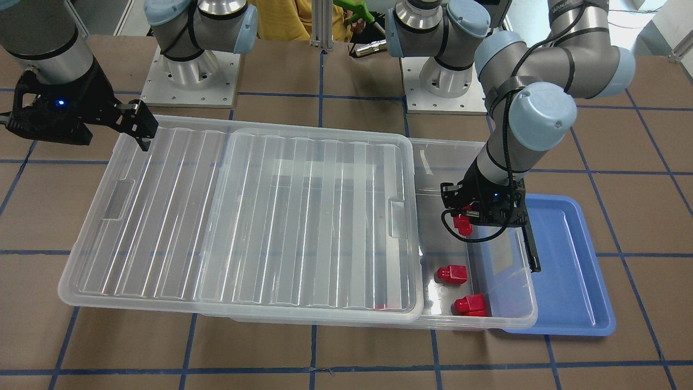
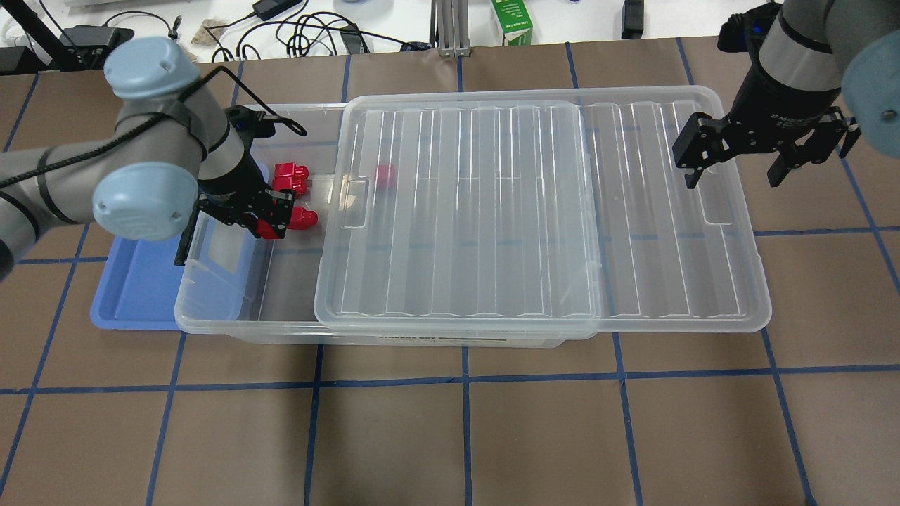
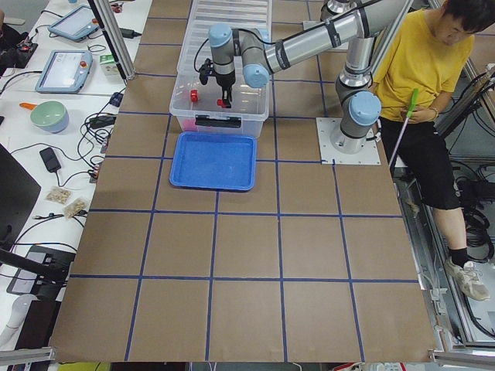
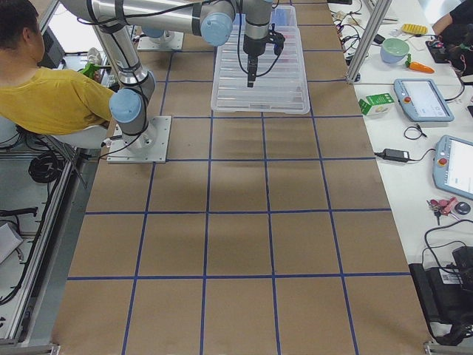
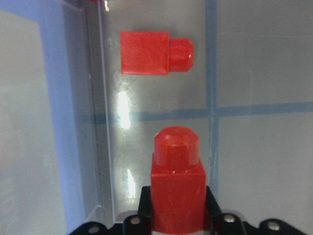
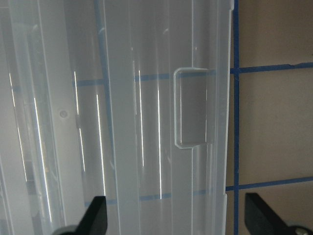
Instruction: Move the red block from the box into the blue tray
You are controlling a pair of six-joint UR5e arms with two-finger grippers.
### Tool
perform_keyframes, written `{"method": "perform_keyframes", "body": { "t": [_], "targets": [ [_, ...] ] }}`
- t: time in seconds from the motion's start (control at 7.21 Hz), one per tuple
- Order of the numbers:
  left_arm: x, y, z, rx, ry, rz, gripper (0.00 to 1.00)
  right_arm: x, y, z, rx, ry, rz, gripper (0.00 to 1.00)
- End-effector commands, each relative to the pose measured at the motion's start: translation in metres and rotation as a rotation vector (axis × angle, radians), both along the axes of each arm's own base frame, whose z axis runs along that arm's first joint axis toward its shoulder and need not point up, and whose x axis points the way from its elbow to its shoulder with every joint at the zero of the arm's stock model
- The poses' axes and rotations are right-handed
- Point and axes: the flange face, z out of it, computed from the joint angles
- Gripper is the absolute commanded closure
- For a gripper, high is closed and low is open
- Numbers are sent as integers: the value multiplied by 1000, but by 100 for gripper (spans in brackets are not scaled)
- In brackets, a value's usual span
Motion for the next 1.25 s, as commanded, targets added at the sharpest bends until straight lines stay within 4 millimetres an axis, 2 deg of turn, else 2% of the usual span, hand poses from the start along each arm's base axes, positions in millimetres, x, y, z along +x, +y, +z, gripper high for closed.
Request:
{"method": "perform_keyframes", "body": {
  "t": [0.0, 0.14, 0.28, 0.42, 0.55, 0.69, 0.83, 0.97, 1.11],
  "targets": [
    [4, 5, 76, -1, -2, -5, 100, -4, -3, 0, -4, 3, -5, 0],
    [33, 2, 83, -9, 1, 5, 100, -25, -6, 0, -2, 2, -41, 0],
    [87, -2, 75, 2, 15, -20, 100, -66, -8, 1, -2, -2, -72, 0],
    [143, -7, 70, -1, 26, -47, 100, -110, -8, -8, 16, -19, -68, 0],
    [189, -9, 57, -15, 42, -112, 100, -132, -27, -23, -21, -1, -24, 0],
    [216, -19, 26, -10, 50, -104, 100, -139, -43, -42, -15, 5, -18, 0],
    [227, -35, -6, -11, 49, -115, 100, -142, -47, -52, -2, -2, -13, 0],
    [232, -44, -30, 0, 54, -119, 100, -142, -47, -57, 12, -8, 7, 0],
    [236, -51, -53, 4, 58, -118, 100, -143, -51, -83, 55, -28, 7, 0]
  ]
}}
